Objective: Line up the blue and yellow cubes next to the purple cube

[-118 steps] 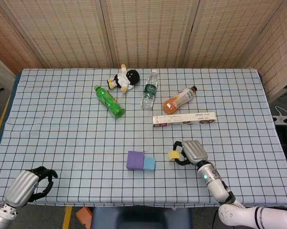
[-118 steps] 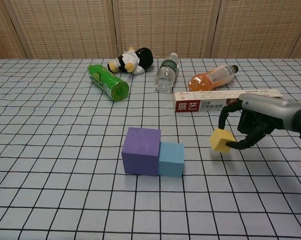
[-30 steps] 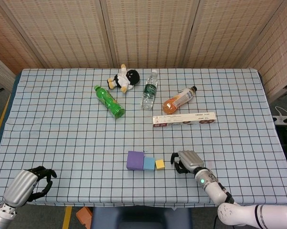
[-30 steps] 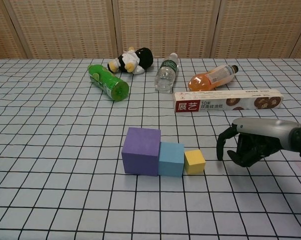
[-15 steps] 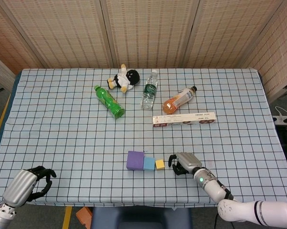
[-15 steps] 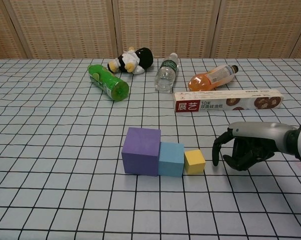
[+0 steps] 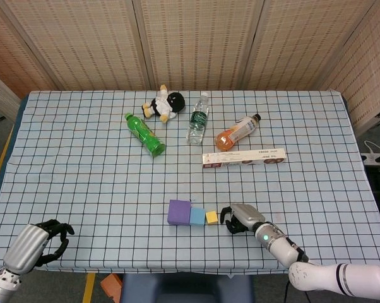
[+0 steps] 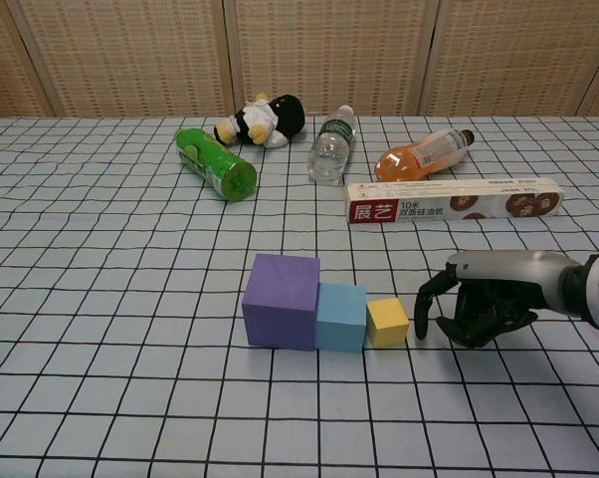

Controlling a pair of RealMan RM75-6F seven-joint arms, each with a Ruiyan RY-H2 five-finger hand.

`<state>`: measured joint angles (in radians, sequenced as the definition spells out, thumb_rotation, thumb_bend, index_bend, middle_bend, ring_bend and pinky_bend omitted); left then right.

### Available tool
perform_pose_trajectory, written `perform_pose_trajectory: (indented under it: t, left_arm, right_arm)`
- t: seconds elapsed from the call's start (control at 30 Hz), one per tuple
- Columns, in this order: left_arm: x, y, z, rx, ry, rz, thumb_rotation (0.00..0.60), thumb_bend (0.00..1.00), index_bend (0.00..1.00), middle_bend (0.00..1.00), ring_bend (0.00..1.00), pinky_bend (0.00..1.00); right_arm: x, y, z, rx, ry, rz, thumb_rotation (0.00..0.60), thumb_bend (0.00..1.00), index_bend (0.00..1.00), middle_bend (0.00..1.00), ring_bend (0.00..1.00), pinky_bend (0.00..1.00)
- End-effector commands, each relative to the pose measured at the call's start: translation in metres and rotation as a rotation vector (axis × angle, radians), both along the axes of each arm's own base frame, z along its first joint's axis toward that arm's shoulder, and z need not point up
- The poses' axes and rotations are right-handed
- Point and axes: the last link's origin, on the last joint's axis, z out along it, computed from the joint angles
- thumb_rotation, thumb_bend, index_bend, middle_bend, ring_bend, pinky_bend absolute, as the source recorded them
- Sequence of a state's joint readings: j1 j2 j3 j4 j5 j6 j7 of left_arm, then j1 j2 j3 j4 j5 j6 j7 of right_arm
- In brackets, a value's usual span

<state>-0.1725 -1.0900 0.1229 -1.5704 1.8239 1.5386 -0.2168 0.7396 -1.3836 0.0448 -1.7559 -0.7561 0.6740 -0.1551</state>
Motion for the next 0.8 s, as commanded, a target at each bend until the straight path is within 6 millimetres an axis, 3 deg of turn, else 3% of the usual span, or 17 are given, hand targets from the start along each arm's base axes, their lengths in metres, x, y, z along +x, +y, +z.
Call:
perform_pose_trajectory:
  t: [0.03,0.47,0.8]
  left_arm:
    - [0.0000,-0.0001,0.0000,-0.001,0.001,-0.001,0.600,0.48,0.47,0.60,0.46,0.66]
    - [0.0002,-0.0003,-0.0003,-0.002,0.002,-0.001,0.600,0.48,0.47,0.60,0.46,0.66]
    - [0.0002,0.0003,-0.0001,-0.002,0.002,0.000,0.600,0.49,0.48,0.60,0.46,0.66]
  right_arm:
    - [0.0002,-0.0001,-0.0005,0.004,-0.008,-0.001,0.600,0.59,0.46,1.00,0.88,1.00]
    - [-0.0001,-0.0015,0.0059,-0.014,0.005,0.020,0.600,0.59,0.46,1.00,0.88,1.00]
    - [0.0003,-0.0006,-0.0019,-0.008,-0.005,0.021,0.600,0.59,0.46,1.00,0.88,1.00]
